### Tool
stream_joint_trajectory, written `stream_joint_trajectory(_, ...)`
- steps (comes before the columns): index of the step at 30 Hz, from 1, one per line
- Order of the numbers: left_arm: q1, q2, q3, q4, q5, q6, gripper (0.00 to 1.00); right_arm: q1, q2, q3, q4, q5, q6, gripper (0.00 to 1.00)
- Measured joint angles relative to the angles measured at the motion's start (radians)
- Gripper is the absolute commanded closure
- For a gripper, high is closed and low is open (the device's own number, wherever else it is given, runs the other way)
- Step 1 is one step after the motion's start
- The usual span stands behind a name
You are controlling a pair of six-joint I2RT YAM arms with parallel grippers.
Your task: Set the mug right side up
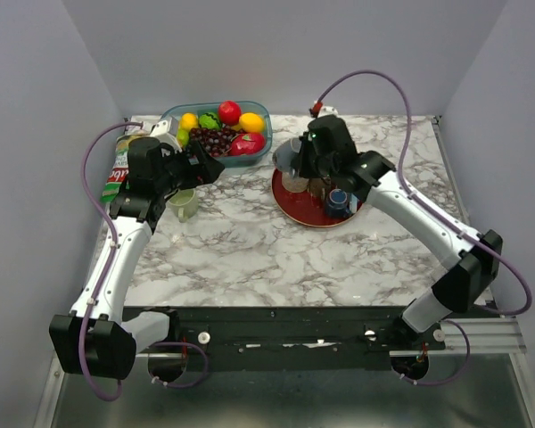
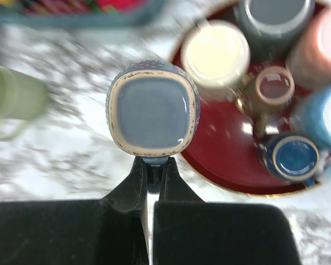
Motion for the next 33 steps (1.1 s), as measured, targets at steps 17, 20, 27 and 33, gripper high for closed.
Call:
stream_joint_trajectory(17, -0.039, 0.069, 0.020, 0.798, 0.385, -0.554, 0.03, -0.037, -0.055, 0.270, 0.369, -0.434, 0.087, 0.99)
stream_joint_trajectory(20, -0.064, 0.117, 0.047, 0.876, 0.386, -0.624, 0.09, -0.037, -0.048, 0.275, 0.421, -0.501, 0.124, 0.99)
stream_joint_trajectory(27, -0.106, 0.173, 0.085, 1.033, 0.392, -0.743, 0.26, -0.037, -0.039, 0.268, 0.508, -0.610, 0.204, 0.99)
stream_joint_trajectory(33, -0.121, 0.194, 0.086, 1.162, 0.392, -0.825, 0.45, -0.037, -0.039, 0.240, 0.567, -0.655, 0.249, 0.99)
